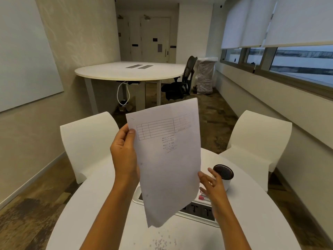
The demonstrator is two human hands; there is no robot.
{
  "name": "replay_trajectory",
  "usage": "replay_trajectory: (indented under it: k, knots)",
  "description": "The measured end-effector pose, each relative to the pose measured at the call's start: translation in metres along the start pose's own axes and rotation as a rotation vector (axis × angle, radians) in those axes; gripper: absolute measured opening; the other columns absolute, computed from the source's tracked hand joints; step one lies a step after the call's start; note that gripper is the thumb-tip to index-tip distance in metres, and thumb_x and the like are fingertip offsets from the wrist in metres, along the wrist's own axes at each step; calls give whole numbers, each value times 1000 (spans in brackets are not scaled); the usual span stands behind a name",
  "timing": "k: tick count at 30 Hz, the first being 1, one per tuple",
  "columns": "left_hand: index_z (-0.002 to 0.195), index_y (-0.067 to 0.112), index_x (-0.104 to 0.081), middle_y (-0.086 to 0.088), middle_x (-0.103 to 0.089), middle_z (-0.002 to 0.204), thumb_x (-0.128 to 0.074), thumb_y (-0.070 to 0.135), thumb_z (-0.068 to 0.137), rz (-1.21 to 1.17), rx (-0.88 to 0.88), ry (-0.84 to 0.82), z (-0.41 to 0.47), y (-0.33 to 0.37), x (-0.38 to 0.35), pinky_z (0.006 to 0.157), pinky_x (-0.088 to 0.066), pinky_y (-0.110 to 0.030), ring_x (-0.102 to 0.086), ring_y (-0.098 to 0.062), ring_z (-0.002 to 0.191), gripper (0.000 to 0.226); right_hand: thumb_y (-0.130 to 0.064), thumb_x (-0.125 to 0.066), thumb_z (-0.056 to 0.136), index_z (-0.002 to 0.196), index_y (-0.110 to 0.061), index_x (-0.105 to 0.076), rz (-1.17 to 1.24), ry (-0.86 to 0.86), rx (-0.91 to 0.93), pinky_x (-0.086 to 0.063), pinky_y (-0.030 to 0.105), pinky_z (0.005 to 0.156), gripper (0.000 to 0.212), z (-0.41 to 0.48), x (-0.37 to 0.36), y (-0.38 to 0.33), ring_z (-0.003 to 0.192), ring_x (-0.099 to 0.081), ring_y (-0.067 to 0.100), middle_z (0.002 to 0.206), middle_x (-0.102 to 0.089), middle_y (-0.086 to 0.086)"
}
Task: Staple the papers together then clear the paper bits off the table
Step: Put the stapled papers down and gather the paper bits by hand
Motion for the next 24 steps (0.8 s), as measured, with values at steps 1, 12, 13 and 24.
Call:
replay_trajectory:
  k: [1,12,13,24]
  knots:
    - [106,31,-61,14,-67,100,-46,28,96,-16,11,0,3,-1,0,64,-54,-20,-64,-19,93,19,-49,-63,72,138,-28,-30,56,15,-47,-39,51,103,77,0,-2,9,125,-47,33,143,-45,9]
    - [105,35,-60,14,-67,100,-46,34,94,-86,95,104,42,-26,27,72,-56,-29,-64,-17,91,17,-25,-72,70,114,-20,-62,620,-261,-240,-56,54,83,46,-20,-85,46,104,-64,36,109,-72,12]
    - [106,36,-59,14,-66,99,-47,34,94,-96,108,127,46,-31,31,69,-56,-28,-64,-17,89,17,-24,-72,70,113,-21,-62,577,-222,-211,-56,52,83,45,-18,-83,45,103,-65,35,107,-72,11]
    - [122,7,-52,-13,-63,115,-56,7,89,171,595,-102,88,-119,90,79,-54,-42,-63,-28,95,33,-16,-61,87,112,-17,-60,282,42,32,-55,36,75,25,11,-40,21,94,-65,21,106,-69,3]
Point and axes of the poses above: each hand's wrist, its own z-axis towards the middle knuckle, its own x-axis out of the back of the hand, y = z × x, the point moved 9 cm from there along z, towards the middle knuckle
